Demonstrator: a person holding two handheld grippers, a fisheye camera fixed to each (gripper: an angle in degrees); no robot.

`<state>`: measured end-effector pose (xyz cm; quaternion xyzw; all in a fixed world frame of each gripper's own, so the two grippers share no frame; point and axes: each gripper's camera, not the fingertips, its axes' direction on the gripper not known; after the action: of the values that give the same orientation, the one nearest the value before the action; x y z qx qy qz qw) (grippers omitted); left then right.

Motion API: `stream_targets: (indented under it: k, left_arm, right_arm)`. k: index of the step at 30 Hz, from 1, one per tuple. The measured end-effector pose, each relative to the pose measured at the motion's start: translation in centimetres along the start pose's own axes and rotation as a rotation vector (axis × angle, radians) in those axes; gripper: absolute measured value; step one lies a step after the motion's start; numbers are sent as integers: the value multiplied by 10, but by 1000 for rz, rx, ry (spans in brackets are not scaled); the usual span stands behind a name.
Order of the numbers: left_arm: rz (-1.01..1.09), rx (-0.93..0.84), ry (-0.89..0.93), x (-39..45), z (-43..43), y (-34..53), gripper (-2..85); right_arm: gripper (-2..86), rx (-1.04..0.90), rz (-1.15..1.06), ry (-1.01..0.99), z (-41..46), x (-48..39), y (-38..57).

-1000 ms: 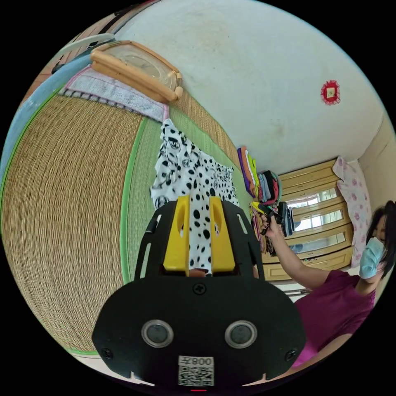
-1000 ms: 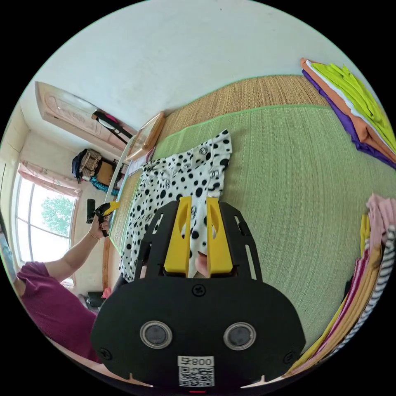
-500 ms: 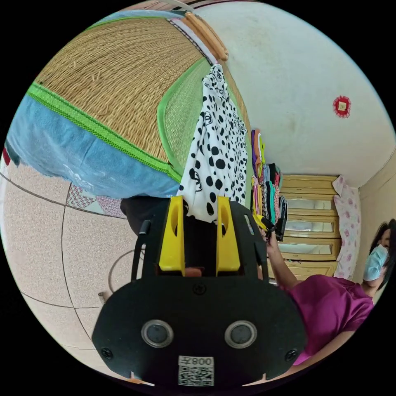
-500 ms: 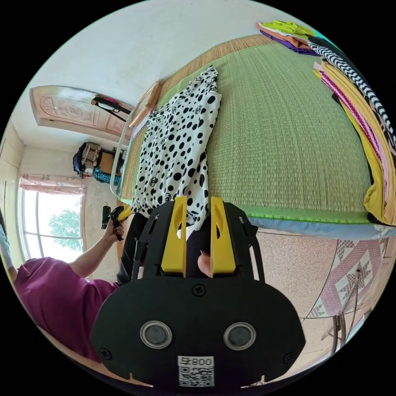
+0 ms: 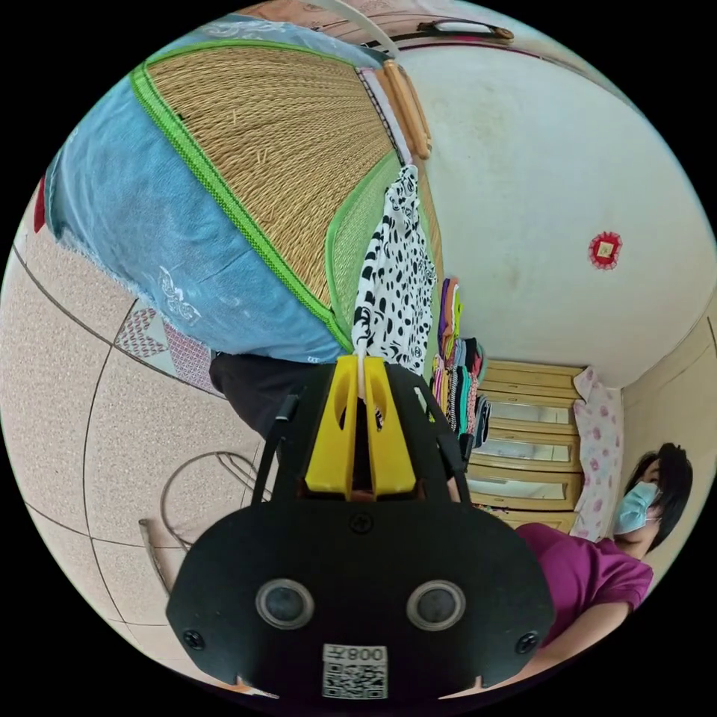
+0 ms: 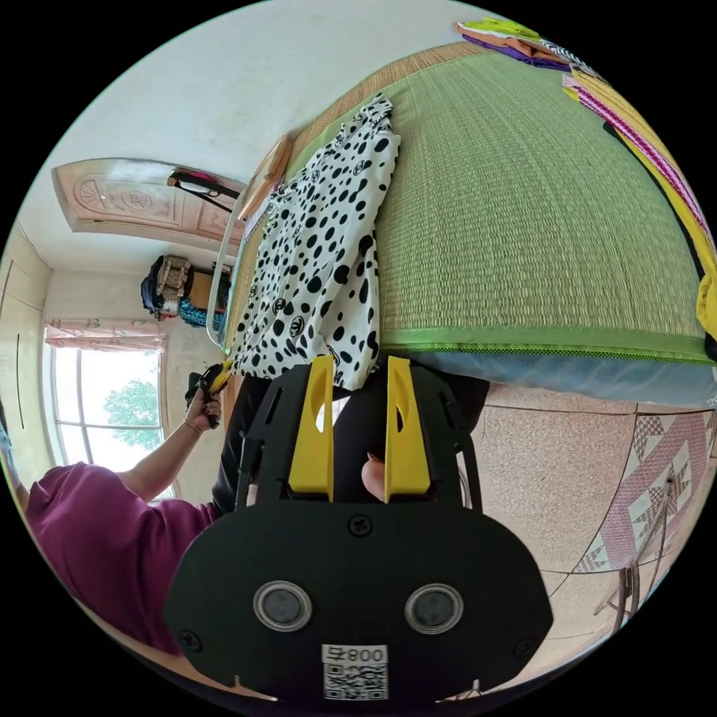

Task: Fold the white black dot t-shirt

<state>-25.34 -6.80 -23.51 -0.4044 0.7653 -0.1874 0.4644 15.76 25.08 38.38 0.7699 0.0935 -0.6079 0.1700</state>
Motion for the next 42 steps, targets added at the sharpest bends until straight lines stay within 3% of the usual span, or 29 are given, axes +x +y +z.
stream_targets:
  k: [21, 27, 29, 36, 42]
  left_arm:
    - [-111, 57, 47, -62, -21, 57, 10]
    - [-108, 56, 91, -61, -26, 70, 10]
    - [-99, 57, 115, -58, -29, 72, 10]
    - [-17, 46, 217, -20, -28, 54, 10]
    - [82, 98, 322, 61, -7, -43, 9]
  right_arm:
    - [106, -118, 24, -23, 35, 9, 15]
    - [30, -152, 51, 10, 44, 13, 25]
    - [18, -169, 64, -70, 45, 21, 29]
    - [4, 2, 12, -265, -11, 23, 29]
    - [2, 184, -110, -288, -101, -2, -74]
